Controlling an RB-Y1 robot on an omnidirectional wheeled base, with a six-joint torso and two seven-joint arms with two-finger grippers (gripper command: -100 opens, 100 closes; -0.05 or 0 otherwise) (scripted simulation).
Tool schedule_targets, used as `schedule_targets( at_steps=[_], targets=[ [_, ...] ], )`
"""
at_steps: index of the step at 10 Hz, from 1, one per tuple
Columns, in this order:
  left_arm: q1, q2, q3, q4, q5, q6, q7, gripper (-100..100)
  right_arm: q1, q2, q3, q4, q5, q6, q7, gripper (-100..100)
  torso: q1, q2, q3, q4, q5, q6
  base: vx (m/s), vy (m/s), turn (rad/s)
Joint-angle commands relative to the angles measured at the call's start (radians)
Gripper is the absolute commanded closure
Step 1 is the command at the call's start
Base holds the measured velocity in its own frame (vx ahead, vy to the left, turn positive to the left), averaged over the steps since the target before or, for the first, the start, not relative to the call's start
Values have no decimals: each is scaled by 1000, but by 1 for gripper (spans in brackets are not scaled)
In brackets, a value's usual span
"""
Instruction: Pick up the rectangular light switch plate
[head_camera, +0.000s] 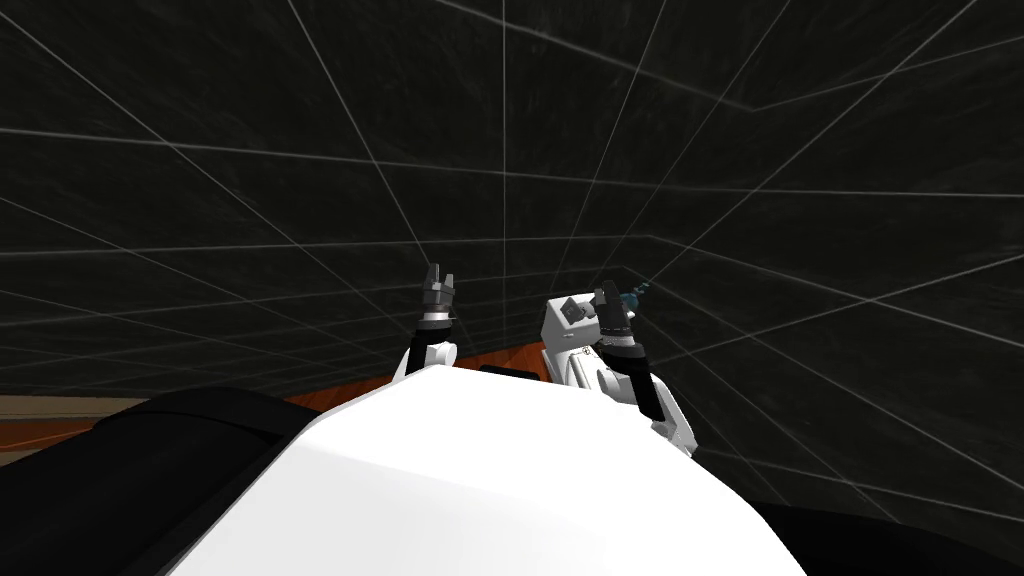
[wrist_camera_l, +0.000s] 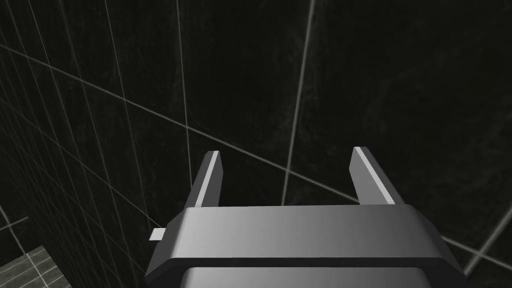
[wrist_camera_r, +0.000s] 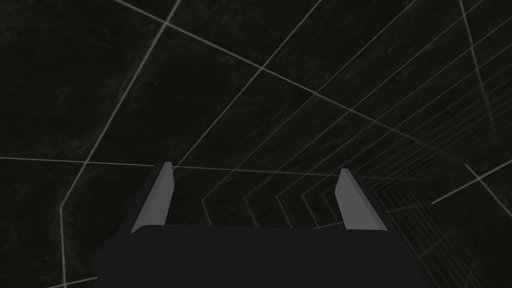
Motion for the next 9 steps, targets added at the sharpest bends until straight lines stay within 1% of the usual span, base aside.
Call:
schedule_targets(
  at_steps=[1,2,3,4,5,6,7,8,9],
  targets=[
    [0,0,0,0,0,0,0,0,-5,-50,6,11,-23,17,-13,-100,0,0,0,0,0,0,54,-19,118],
    [0,0,0,0,0,0,0,0,-5,-77,6,11,-23,17,-13,-100,0,0,0,0,0,0,51,-22,61],
    [0,0,0,0,0,0,0,0,-5,-86,6,11,-23,17,-13,-100,0,0,0,0,0,0,22,-13,-4],
    [0,0,0,0,0,0,0,0,-10,-127,12,21,-43,32,-23,-100,0,1,1,0,0,0,41,-18,122],
    [0,0,0,0,0,0,0,0,-10,-154,12,21,-43,32,-23,-100,0,1,0,0,0,0,41,-20,92],
    [0,0,0,0,0,0,0,0,-16,-183,18,32,-64,48,-34,-100,0,1,0,0,0,0,65,-24,146],
    [0,0,0,0,0,0,0,0,-16,-213,18,32,-64,48,-34,-100,0,-1,0,0,0,0,56,-29,63],
    [0,0,0,0,0,0,0,0,-16,-224,18,32,-64,48,-34,-100,0,-1,0,0,0,0,20,-13,-21],
    [0,0,0,0,0,0,0,0,-21,-263,25,42,-85,64,-45,-100,1,1,1,0,0,0,40,-8,125]
  ],
)
